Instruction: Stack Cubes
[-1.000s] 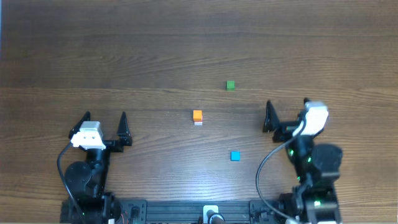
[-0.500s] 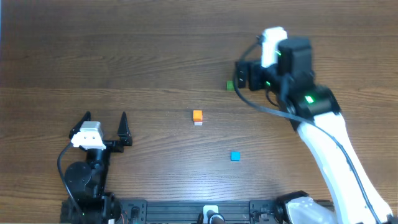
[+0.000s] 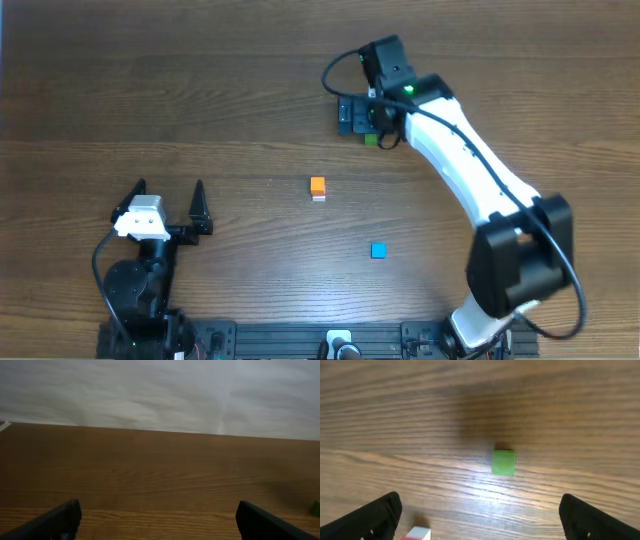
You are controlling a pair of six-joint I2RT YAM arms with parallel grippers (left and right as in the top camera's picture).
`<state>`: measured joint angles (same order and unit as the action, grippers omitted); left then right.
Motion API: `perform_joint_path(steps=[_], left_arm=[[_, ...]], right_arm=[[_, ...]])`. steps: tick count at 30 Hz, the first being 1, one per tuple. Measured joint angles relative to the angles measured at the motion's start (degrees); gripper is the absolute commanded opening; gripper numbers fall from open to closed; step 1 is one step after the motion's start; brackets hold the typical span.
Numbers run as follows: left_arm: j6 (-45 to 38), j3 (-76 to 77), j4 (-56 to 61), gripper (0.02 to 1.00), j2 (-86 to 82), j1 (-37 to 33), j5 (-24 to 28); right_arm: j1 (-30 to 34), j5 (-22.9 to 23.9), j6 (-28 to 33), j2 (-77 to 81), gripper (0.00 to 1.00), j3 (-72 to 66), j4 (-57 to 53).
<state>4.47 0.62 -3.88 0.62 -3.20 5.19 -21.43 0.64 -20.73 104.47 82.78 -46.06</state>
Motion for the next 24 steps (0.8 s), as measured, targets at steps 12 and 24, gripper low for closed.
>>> perform_joint_path(steps=[12, 24], left_arm=[[0.0, 0.0, 0.0, 1.000, 0.0, 0.0, 0.0], [0.0, 0.0, 0.0, 1.000, 0.0, 0.0, 0.0]], right_arm=[[0.3, 1.9, -2.6, 12.5, 0.993, 5.0, -3.7], [2.5, 2.4, -0.6, 16.8, 0.901, 5.0, -3.3]])
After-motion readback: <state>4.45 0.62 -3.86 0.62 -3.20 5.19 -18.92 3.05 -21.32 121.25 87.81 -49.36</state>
